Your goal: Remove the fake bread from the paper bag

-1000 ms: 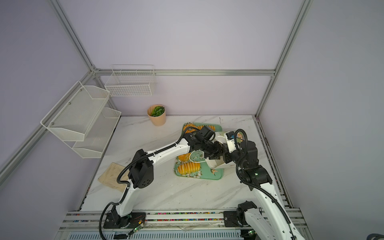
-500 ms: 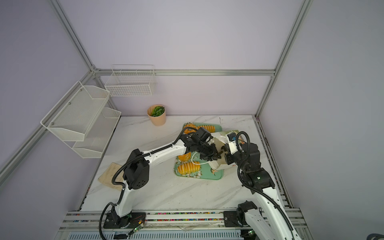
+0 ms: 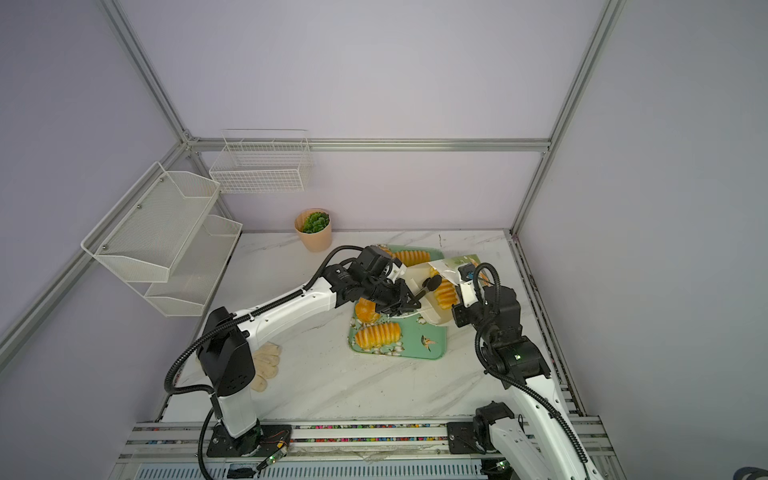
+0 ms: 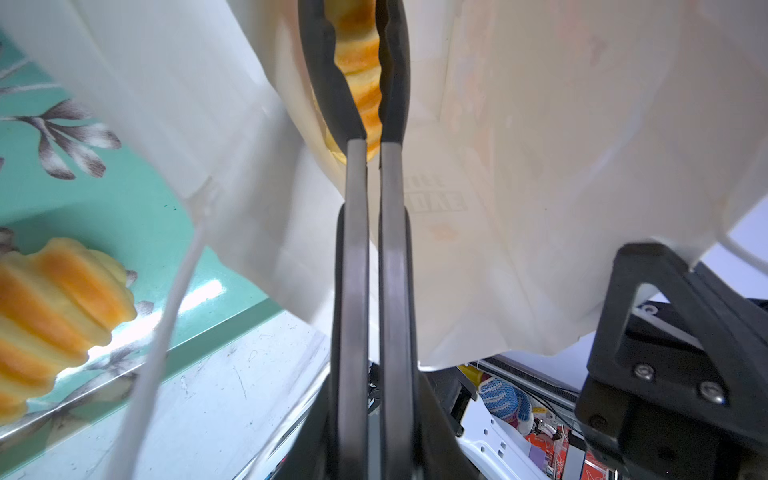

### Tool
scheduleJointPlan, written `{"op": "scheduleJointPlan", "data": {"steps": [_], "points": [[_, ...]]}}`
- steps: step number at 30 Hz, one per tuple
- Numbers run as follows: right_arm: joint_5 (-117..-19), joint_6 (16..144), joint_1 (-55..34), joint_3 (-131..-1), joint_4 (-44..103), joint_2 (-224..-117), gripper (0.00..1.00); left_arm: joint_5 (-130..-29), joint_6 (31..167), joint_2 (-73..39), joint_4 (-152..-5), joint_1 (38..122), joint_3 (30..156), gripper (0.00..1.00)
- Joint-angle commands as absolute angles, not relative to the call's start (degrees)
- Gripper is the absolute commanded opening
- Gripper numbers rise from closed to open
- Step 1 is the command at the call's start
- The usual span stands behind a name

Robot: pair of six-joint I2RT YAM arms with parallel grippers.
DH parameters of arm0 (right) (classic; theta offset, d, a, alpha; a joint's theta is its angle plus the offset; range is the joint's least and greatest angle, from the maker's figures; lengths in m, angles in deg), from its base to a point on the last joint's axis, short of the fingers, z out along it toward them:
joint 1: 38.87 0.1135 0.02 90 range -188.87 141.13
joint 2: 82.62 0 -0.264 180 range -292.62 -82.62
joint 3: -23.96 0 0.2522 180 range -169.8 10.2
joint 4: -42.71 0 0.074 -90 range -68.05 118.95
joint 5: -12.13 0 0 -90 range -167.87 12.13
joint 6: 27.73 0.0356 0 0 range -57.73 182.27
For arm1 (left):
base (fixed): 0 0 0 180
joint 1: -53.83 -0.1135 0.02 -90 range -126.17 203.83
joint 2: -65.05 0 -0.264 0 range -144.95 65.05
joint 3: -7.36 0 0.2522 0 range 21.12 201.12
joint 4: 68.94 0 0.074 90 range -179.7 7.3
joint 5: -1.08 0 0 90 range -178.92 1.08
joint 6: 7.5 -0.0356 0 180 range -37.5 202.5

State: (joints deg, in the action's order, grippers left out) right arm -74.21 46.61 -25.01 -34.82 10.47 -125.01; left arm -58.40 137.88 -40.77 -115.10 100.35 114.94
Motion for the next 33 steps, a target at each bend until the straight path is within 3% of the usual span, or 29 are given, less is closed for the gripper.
{"op": "scheduleJointPlan", "data": {"steps": [1, 14, 25, 33], "points": [[-77.8, 47.8, -25.1, -36.2, 10.9, -125.9, 0.0, -56.3, 134.6, -37.2, -113.2, 100.1, 113.6, 0.0], [-76.9, 48.6, -25.0, -35.2, 12.7, -126.1, 0.0, -55.8, 133.9, -37.8, -117.3, 100.2, 116.0, 0.0], [-75.7, 47.3, -25.1, -33.8, 13.9, -123.7, 0.0, -60.1, 138.5, -48.2, -118.1, 103.4, 128.9, 0.11], [-74.7, 46.1, -25.0, -33.2, 14.0, -122.8, 0.0, -61.7, 145.2, -52.4, -113.5, 103.5, 130.6, 0.26]]}}
